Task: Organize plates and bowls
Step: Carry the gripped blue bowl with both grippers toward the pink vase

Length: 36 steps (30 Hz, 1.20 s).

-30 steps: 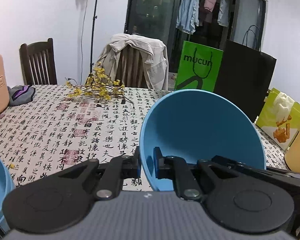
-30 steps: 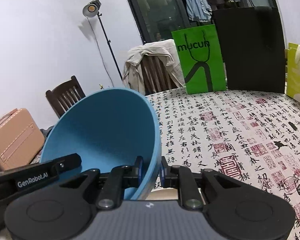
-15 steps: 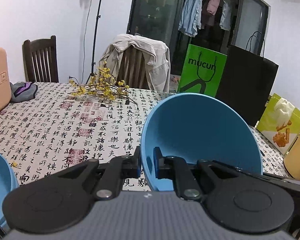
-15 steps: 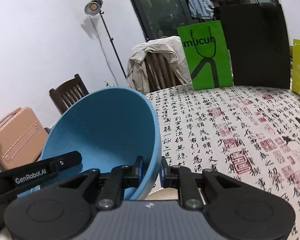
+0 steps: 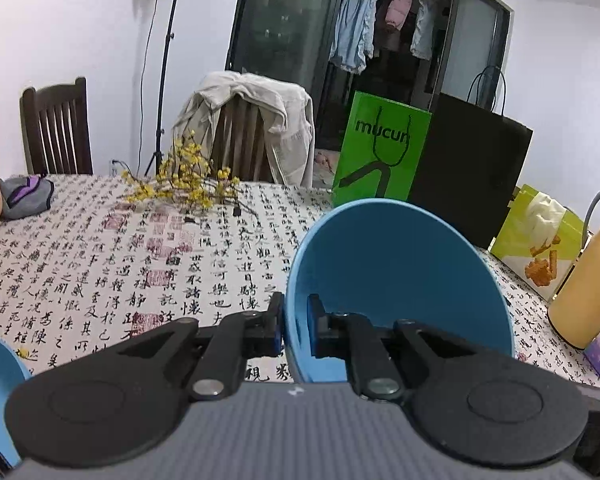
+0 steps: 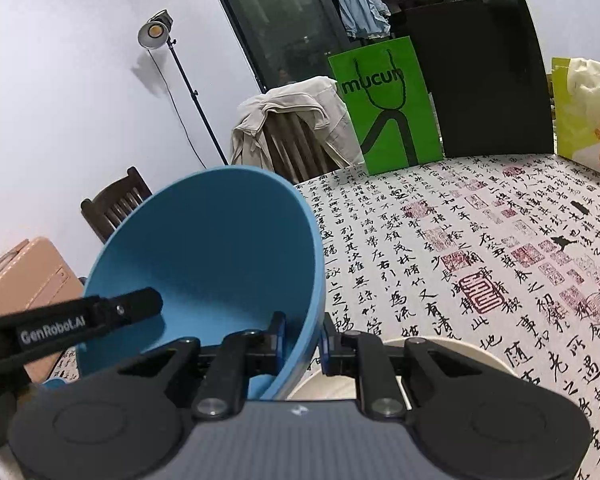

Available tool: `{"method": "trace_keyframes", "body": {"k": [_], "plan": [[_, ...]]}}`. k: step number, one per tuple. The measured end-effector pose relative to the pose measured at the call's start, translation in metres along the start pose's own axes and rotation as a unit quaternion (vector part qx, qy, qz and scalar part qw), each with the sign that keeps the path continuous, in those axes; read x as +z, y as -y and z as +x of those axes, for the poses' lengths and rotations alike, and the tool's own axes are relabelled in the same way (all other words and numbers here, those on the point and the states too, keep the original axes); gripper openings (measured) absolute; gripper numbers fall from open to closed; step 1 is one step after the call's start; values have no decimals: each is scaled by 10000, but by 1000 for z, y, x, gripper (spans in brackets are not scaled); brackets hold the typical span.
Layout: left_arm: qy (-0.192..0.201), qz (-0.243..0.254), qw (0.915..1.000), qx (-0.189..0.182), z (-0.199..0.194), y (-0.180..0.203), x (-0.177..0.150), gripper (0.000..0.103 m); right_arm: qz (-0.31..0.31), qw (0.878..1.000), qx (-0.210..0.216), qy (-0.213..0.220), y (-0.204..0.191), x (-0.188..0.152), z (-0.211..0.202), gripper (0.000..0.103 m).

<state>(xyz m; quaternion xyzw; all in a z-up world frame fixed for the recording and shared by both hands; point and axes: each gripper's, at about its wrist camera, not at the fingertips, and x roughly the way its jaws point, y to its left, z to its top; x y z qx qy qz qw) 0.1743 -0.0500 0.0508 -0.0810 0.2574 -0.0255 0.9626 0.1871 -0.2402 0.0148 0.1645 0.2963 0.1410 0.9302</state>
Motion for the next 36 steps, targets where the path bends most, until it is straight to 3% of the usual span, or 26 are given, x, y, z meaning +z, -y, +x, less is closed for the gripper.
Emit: {"method": "trace_keyframes", "body": {"k": [13, 36], "plan": [[54, -291, 9991, 296, -15, 6, -12, 12, -356, 9990, 231, -120, 2, 1, -8, 16], [237, -377, 9986, 291, -68, -14, -17, 12, -368, 9987, 359, -33, -32, -16, -43, 16]]}}
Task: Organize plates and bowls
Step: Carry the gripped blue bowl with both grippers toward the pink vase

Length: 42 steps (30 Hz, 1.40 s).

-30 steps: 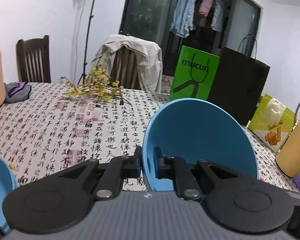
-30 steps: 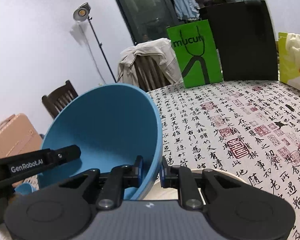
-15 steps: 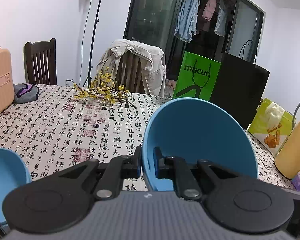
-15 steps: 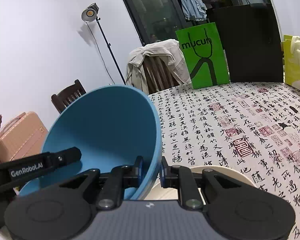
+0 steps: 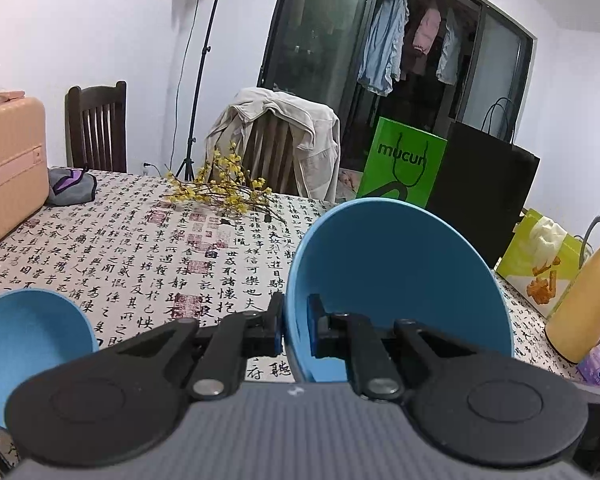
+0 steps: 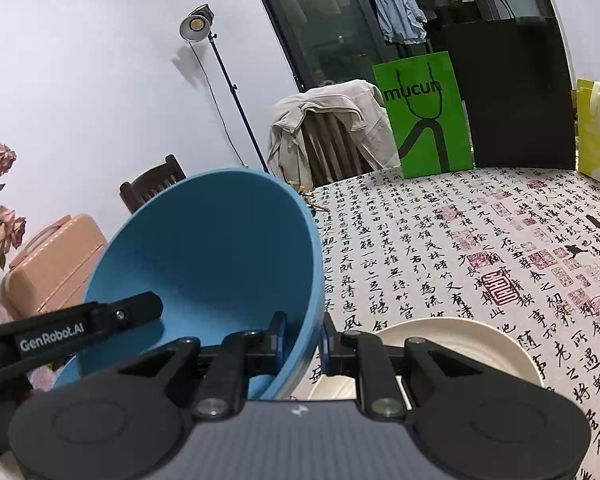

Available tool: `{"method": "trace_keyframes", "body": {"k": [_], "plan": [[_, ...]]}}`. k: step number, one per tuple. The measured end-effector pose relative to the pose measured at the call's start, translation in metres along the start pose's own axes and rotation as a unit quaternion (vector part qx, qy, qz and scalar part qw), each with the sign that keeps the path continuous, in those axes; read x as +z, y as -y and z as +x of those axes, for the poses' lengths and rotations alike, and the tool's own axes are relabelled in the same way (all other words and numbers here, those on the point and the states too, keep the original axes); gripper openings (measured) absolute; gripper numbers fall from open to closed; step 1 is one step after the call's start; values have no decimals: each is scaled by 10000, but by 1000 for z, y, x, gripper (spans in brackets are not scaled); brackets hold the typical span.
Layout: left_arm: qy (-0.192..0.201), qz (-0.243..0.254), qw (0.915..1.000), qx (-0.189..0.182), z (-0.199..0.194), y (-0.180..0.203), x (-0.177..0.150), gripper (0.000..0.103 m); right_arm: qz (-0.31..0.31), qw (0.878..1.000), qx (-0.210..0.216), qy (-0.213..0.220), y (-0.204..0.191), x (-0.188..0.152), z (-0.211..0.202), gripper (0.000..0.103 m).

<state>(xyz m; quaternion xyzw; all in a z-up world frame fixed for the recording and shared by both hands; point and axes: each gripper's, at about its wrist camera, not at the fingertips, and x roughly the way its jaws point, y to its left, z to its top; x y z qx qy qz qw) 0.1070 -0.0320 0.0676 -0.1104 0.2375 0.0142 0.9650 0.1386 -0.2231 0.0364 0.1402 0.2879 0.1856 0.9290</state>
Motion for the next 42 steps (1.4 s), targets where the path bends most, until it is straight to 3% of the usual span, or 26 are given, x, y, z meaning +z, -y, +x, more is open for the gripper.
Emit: {"method": "trace_keyframes", "body": {"k": [42], "plan": [[186, -659, 9976, -46, -30, -88, -3, 12, -368, 9988, 282, -185, -75, -13, 19, 16]]}}
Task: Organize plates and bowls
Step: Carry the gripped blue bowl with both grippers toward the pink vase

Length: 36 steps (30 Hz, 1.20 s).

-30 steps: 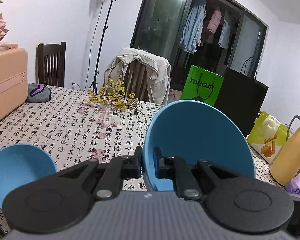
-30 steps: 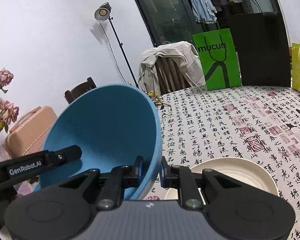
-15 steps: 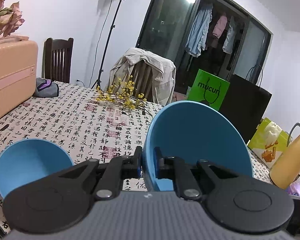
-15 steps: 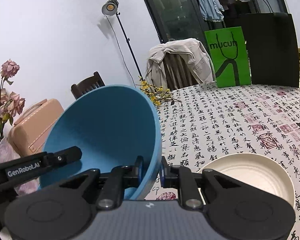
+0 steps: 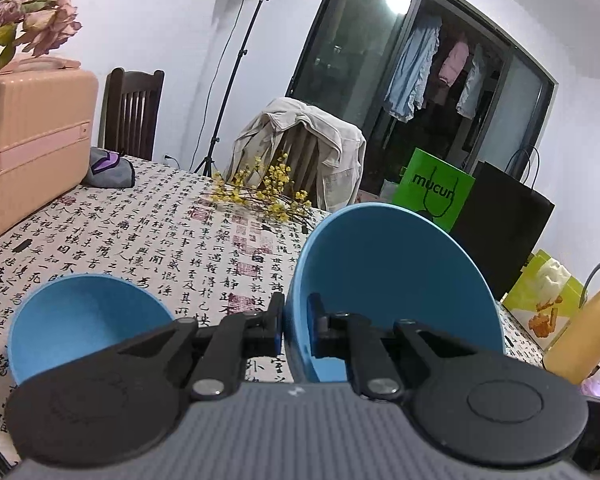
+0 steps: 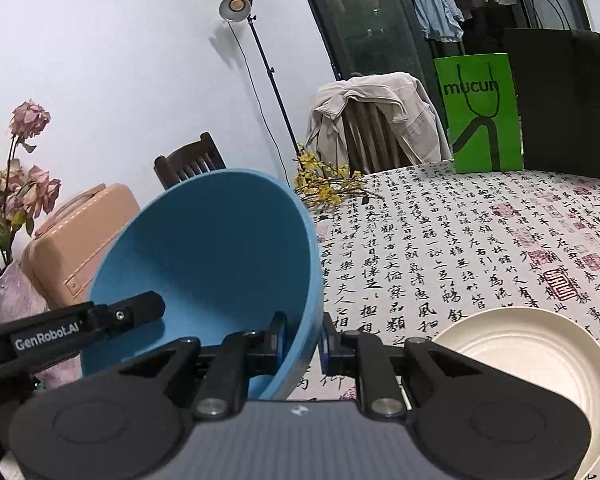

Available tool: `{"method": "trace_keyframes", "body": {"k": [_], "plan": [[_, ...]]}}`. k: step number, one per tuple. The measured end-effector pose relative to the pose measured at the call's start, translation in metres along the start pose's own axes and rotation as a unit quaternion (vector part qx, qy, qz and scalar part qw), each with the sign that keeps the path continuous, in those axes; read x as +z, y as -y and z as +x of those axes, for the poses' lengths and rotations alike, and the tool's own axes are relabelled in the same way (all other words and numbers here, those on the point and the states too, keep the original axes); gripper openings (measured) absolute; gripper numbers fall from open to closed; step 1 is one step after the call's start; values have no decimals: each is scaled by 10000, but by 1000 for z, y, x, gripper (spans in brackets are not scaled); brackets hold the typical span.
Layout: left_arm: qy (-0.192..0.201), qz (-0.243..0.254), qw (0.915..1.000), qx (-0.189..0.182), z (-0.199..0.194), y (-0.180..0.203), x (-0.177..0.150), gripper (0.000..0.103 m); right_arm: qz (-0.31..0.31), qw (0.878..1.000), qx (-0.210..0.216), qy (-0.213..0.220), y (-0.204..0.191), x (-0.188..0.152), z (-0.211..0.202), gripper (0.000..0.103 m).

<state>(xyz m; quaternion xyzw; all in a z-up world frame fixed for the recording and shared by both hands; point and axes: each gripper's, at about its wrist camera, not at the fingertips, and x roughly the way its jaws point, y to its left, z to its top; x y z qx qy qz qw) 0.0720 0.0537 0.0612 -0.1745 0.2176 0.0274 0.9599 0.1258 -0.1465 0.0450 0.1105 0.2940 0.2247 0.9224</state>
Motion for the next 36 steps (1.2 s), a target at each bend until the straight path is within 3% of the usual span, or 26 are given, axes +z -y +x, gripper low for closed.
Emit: {"method": "trace_keyframes", "body": {"k": [36], "plan": [[256, -649, 9967, 410, -4, -85, 19, 12, -348, 9976, 511, -306, -74, 6, 62, 16]]}}
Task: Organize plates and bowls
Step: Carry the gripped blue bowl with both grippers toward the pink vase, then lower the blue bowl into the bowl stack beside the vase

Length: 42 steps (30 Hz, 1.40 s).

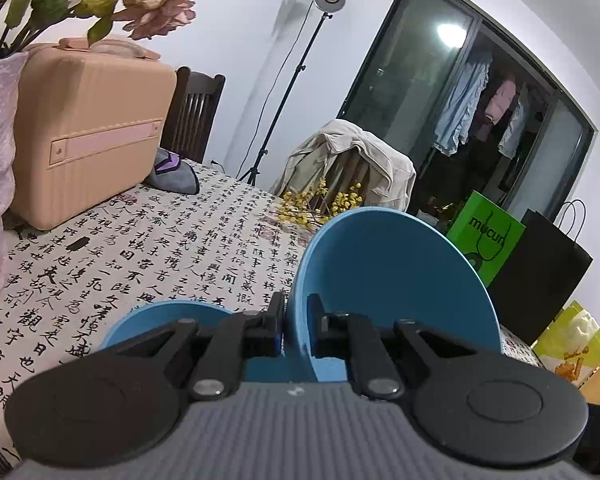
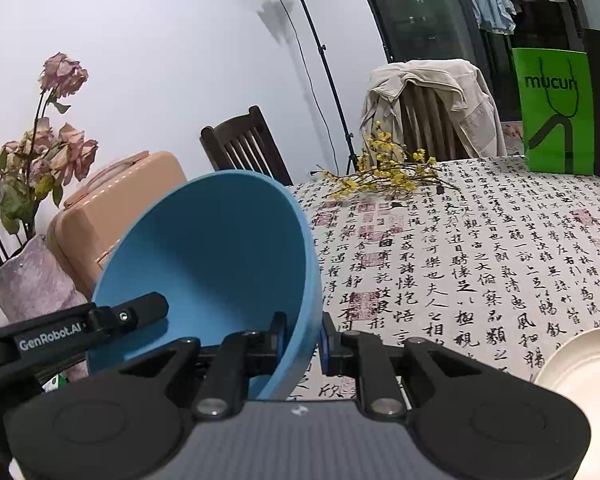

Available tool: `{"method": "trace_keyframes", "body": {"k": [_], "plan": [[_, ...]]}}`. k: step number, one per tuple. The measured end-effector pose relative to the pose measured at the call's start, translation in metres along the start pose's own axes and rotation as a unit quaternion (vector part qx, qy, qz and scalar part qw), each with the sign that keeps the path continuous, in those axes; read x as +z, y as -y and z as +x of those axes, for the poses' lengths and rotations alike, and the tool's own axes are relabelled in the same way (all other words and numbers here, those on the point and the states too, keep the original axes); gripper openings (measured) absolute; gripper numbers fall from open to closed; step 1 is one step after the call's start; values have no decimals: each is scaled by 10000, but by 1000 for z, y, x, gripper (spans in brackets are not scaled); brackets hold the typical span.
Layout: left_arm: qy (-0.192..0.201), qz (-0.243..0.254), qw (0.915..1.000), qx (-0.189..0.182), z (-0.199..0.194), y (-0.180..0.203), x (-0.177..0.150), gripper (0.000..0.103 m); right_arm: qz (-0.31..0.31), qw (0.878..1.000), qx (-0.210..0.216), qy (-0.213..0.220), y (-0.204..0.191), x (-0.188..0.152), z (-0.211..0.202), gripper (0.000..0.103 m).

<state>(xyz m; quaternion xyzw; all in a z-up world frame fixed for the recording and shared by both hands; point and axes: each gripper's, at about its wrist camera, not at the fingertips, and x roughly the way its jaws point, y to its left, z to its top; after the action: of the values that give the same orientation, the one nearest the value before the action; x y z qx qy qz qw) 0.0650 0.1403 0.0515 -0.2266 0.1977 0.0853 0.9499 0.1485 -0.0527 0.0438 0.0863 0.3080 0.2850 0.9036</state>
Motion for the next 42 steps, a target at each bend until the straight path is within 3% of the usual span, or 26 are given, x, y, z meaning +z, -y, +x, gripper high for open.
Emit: {"method": "trace_keyframes", "body": {"k": [24, 42], "plan": [[76, -328, 9982, 492, -7, -48, 4, 12, -270, 9982, 465, -255, -39, -1, 34, 16], [-35, -533, 9961, 698, -15, -76, -10, 12, -772, 9942, 445, -608, -65, -18, 54, 16]]}}
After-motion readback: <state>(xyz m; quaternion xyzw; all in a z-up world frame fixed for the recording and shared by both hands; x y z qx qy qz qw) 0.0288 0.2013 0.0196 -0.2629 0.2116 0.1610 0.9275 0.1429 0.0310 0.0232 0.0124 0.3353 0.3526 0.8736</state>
